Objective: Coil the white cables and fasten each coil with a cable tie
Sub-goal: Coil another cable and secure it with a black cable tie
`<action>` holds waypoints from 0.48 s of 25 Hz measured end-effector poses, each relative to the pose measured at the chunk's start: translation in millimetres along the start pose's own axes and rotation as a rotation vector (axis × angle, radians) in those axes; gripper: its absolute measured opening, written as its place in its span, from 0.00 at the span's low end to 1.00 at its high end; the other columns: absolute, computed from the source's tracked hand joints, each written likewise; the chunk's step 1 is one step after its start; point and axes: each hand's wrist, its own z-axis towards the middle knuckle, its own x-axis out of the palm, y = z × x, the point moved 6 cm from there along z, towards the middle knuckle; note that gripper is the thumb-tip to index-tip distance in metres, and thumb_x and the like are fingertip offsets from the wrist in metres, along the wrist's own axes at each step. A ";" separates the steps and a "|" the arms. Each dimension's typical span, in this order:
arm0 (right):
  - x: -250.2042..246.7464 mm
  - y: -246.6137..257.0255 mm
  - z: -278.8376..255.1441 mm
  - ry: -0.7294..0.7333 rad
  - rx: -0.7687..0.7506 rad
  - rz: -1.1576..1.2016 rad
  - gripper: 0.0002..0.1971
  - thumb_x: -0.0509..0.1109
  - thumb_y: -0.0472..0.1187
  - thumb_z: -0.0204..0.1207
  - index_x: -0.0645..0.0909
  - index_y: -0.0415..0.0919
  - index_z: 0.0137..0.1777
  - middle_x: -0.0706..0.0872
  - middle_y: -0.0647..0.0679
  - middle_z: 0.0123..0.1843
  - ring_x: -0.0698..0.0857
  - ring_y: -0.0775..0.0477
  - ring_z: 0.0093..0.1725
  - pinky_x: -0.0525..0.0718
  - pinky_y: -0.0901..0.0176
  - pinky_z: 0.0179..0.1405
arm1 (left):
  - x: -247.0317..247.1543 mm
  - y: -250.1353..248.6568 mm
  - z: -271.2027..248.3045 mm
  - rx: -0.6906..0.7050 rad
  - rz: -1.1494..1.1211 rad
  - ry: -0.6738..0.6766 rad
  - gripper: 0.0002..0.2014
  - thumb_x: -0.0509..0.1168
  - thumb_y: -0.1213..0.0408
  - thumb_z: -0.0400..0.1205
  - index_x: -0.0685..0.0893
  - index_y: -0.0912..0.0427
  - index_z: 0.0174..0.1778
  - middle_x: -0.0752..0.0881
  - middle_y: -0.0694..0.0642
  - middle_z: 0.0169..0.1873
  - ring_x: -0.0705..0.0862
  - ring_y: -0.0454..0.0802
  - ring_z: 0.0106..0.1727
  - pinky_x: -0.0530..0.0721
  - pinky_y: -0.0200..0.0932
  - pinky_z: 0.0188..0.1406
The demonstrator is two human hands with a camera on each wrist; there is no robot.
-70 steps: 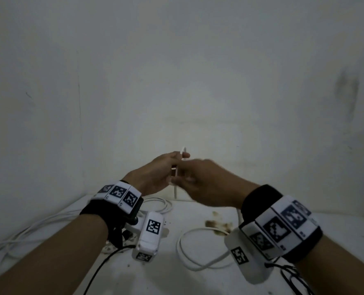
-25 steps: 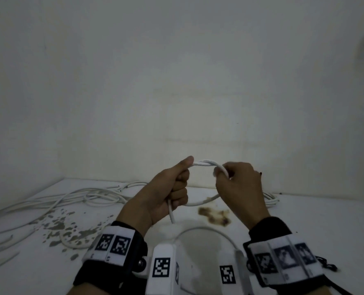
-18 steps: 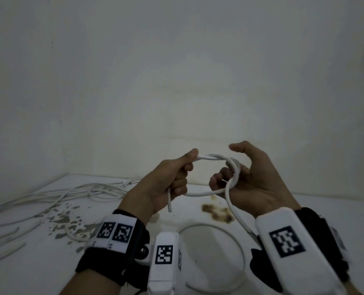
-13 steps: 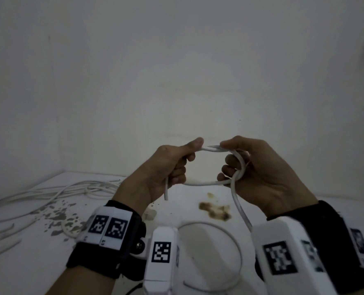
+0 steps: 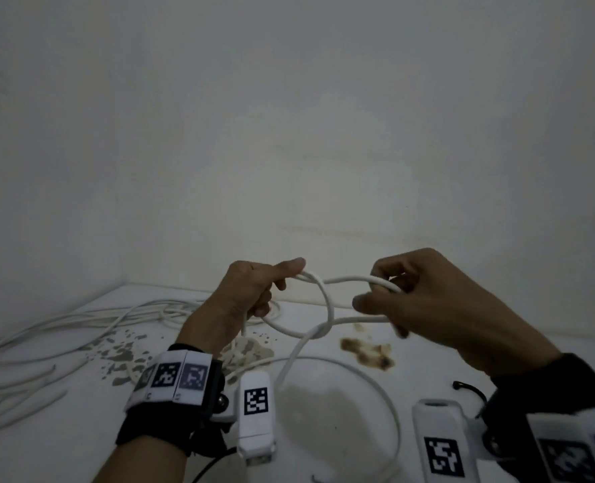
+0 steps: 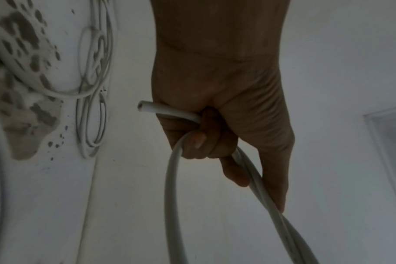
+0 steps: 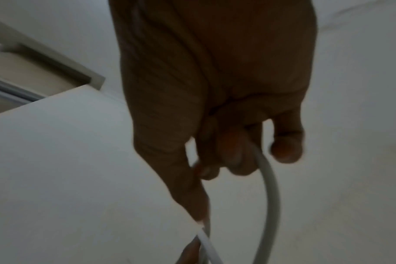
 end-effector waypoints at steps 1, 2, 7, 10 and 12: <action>2.1 -1.2 0.2 -0.001 -0.024 0.226 0.18 0.75 0.39 0.75 0.77 0.44 0.24 0.76 0.51 0.20 0.83 0.41 0.29 0.79 0.59 0.42 | -0.9 0.1 1.6 0.000 -0.051 0.000 0.26 0.85 0.45 0.54 0.82 0.61 0.26 0.65 0.54 0.24 0.56 0.46 0.18 0.57 0.37 0.18; 6.3 -1.2 0.9 0.008 -0.055 0.525 0.18 0.72 0.39 0.76 0.79 0.42 0.24 0.75 0.48 0.20 0.85 0.37 0.30 0.82 0.54 0.49 | 0.2 -2.0 2.1 0.005 -0.102 0.013 0.26 0.85 0.45 0.55 0.82 0.62 0.30 0.66 0.53 0.24 0.57 0.45 0.17 0.57 0.37 0.18; 20.3 -6.4 6.8 0.112 -0.042 0.579 0.29 0.60 0.60 0.80 0.82 0.41 0.23 0.75 0.57 0.15 0.75 0.52 0.21 0.74 0.52 0.32 | -8.1 -15.9 4.1 -0.023 0.000 -0.046 0.23 0.78 0.44 0.65 0.77 0.59 0.27 0.68 0.48 0.15 0.60 0.45 0.16 0.59 0.38 0.20; -0.5 -39.4 26.5 0.044 -0.068 -0.514 0.28 0.62 0.66 0.79 0.73 0.49 0.23 0.74 0.55 0.17 0.75 0.56 0.22 0.75 0.57 0.32 | -38.6 -26.1 10.3 -0.067 0.362 -0.055 0.28 0.75 0.37 0.64 0.79 0.62 0.25 0.67 0.55 0.16 0.63 0.48 0.16 0.65 0.38 0.22; -11.7 -48.2 35.6 -0.038 -0.013 -0.442 0.28 0.69 0.62 0.78 0.70 0.44 0.25 0.74 0.50 0.21 0.73 0.51 0.23 0.75 0.55 0.33 | -46.2 -32.9 14.7 -0.057 0.335 -0.066 0.28 0.76 0.35 0.63 0.79 0.60 0.26 0.67 0.54 0.19 0.62 0.48 0.19 0.64 0.39 0.24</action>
